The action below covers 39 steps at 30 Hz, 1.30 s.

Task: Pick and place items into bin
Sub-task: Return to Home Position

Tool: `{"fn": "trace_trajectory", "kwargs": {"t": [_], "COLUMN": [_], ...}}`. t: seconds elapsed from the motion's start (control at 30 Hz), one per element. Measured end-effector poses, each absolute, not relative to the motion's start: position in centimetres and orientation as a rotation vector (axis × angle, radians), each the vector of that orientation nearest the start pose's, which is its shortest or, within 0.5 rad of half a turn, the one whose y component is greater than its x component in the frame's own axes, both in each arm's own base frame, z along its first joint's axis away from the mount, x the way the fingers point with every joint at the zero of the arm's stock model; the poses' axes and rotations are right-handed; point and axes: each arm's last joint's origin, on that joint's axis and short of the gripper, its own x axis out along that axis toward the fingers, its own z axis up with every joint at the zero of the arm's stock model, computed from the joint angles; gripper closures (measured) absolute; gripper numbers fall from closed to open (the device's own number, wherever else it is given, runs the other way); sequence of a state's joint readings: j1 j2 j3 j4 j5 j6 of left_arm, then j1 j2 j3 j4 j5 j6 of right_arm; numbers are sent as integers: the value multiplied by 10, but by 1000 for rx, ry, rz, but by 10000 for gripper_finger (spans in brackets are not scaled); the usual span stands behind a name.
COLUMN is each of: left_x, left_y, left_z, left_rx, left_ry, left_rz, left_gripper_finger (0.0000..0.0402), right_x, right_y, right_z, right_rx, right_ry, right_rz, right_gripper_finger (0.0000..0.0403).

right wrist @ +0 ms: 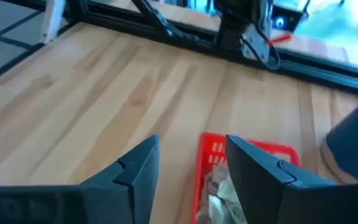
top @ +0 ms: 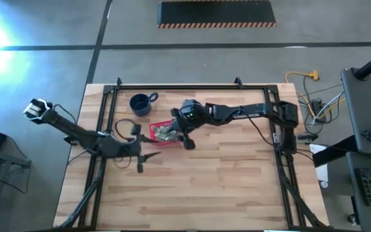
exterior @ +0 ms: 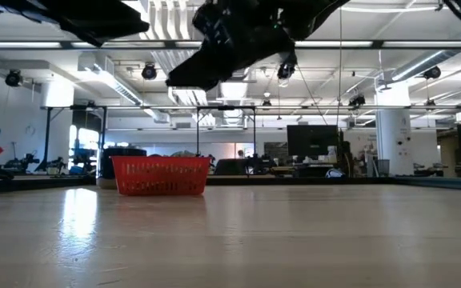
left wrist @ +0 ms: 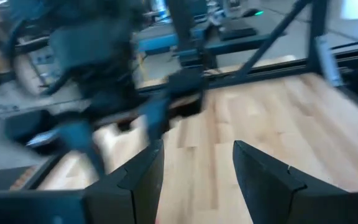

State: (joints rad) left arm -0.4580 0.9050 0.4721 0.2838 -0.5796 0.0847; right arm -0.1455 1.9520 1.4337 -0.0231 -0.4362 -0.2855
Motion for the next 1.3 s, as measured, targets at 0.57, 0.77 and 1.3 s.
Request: {"fn": "trace_trajectory", "kwargs": {"t": [0.57,0.77,1.3], "left_x": [147,127,104], "left_y": [-13,-9,-4], "left_z": [228,207,178], "left_rx": [150,127,65], "left_ry": [38,-18,-94], "left_rz": [213,222,275], "left_gripper_finger": [226,226,226], "right_x": [310,254,179], "right_y": [-32,-27,-15], "right_z": [285,271,213], "right_rx": [-218,-177,-83], "right_ry": [231,131,-106], "right_rz": [204,116,86], "right_gripper_finger": [237,234,238]}}
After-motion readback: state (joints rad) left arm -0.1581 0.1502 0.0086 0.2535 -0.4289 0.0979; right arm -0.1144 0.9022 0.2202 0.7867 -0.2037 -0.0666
